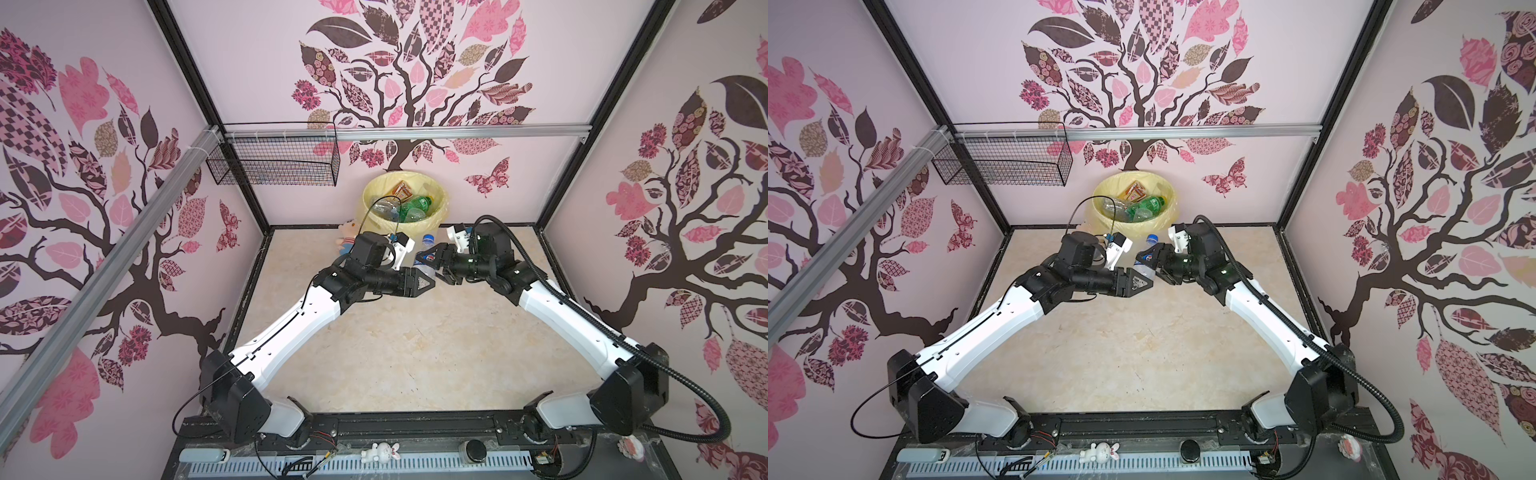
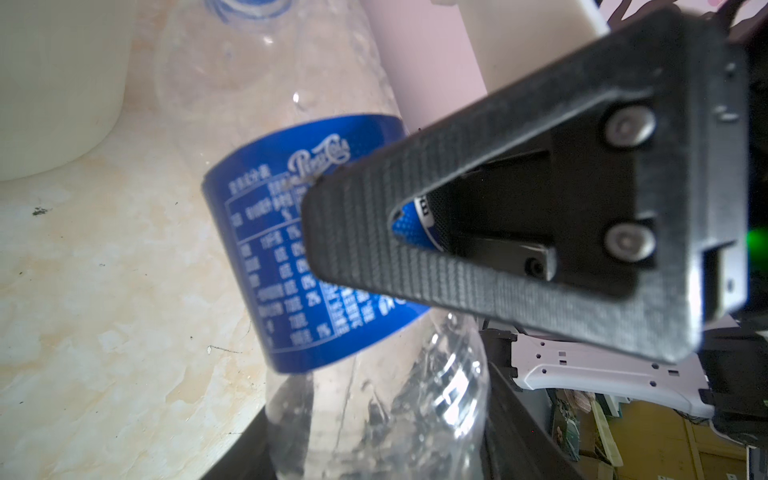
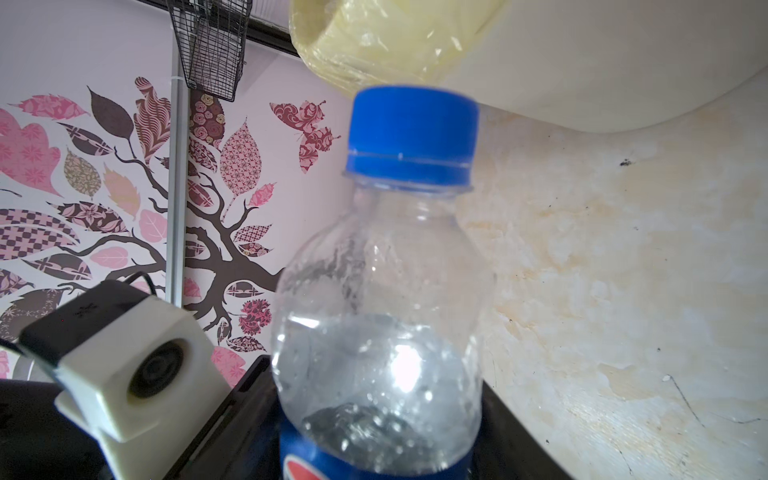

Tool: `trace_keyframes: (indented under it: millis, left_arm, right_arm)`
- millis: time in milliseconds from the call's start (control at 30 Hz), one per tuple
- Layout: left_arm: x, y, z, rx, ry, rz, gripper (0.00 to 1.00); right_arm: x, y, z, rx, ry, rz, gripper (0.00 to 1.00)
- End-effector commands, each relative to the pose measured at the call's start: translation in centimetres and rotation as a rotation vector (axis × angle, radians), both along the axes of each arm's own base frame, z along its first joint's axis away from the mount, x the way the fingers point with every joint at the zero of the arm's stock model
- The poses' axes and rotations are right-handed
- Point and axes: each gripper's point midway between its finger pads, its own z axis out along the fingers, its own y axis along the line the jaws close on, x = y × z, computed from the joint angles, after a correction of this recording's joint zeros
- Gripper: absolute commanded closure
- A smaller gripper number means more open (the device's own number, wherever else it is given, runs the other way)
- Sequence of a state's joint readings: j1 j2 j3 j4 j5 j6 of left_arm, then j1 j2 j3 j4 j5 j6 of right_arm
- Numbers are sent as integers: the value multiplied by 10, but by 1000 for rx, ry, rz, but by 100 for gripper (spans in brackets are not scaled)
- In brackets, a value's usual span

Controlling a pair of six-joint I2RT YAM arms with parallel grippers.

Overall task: Throw the plastic bottles in the bin
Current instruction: 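Close right gripper on the Pepsi bottle near its blue cap, then open left gripper off the Pepsi bottle while right gripper lifts it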

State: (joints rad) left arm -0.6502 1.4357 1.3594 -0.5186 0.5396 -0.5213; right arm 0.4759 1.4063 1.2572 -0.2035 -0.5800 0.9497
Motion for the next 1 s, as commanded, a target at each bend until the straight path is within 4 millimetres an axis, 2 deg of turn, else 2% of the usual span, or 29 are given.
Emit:
trace_keyframes:
  millis: [0, 267, 367, 433, 533, 767, 867, 967]
  left_arm:
    - [-1, 5, 14, 1, -44, 1, 43]
    - [2, 11, 14, 30, -50, 34, 32]
    - [4, 16, 20, 38, -61, 64, 20]
    - [8, 26, 22, 68, -58, 133, 11]
    - [11, 39, 39, 65, -95, 209, 3]
    - [26, 82, 91, 103, -154, 446, 3]
    - [32, 106, 97, 105, -91, 582, 3]
    - [33, 120, 102, 55, -28, 639, 3]
  right_arm:
    - [-1, 1, 14, 23, -31, -1, 42]
    - [3, -5, 28, -3, -77, -32, 50]
    - [7, -6, 39, -42, -114, -32, 50]
    - [13, -8, 49, -73, -144, -37, 50]
    - [25, -12, 70, -98, -197, -56, 51]
    - [69, -36, 136, -80, -340, -170, 51]
    - [90, -46, 166, -77, -420, -233, 51]
    - [105, -50, 200, -63, -518, -280, 51]
